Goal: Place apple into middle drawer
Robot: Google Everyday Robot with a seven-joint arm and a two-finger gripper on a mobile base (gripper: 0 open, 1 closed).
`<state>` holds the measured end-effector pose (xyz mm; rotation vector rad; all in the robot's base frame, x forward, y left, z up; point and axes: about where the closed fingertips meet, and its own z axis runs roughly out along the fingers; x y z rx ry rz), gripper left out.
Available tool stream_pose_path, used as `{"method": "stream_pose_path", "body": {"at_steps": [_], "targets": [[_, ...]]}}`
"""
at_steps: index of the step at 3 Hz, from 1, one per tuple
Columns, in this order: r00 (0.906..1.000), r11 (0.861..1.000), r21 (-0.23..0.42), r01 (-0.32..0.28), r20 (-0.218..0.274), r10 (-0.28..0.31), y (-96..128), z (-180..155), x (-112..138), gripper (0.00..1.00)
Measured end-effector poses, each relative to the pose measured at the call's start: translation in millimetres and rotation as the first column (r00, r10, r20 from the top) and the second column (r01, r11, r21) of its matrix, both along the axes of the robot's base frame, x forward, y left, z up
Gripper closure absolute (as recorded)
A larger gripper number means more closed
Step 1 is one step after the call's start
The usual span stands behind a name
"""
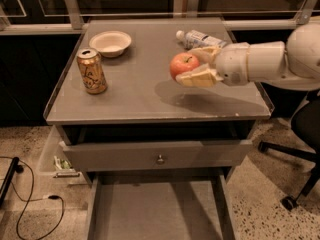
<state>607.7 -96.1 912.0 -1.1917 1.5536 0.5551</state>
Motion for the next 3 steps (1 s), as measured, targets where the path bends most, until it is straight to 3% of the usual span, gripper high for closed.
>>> {"method": "stream_pose_path", "body": {"at_steps": [1,2,3], "targets": [[0.9979,1.0,0.016,0.011,0.063,-0.013,-30.8,-3.8,-48.4,1.0],[0.9969,0.998,0.005,0.059,0.051,-0.059,-77.2,-29.8,-109.2,1.0],[0.9971,0.998,0.004,0.055,0.052,-0.055,-75.5,-29.4,-109.2,1.0]]}}
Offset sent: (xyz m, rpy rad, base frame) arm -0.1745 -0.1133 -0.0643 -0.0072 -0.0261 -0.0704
